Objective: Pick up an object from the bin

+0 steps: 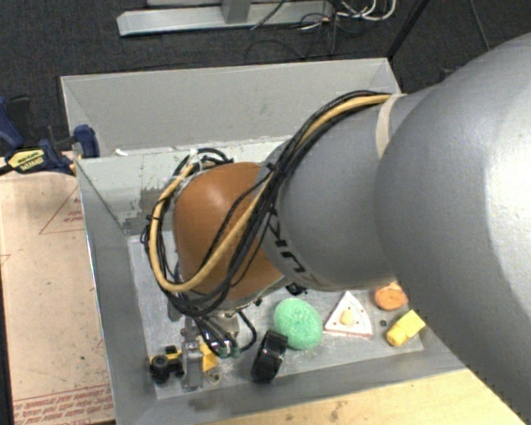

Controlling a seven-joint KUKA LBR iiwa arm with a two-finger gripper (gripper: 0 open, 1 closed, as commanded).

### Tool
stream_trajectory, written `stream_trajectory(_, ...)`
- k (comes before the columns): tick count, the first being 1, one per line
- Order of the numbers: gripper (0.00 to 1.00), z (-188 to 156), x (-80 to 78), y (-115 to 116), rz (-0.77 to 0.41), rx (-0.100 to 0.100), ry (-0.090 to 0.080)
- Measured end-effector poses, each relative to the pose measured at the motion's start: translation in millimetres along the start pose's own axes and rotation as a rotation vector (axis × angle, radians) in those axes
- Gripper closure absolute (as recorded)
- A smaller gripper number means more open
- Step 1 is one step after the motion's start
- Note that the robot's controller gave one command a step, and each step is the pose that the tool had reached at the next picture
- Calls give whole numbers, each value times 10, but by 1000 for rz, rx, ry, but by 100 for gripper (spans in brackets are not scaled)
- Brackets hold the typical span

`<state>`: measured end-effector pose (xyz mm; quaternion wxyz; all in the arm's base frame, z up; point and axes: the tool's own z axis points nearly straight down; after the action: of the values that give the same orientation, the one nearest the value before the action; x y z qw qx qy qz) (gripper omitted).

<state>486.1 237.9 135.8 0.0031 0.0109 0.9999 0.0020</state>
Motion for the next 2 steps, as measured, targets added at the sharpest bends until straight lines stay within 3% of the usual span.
stream_trajectory(1, 0, 632, -8, 32, -23, -2, -3)
stream_trajectory(2, 0, 646, 43, 17, 171, 1, -1)
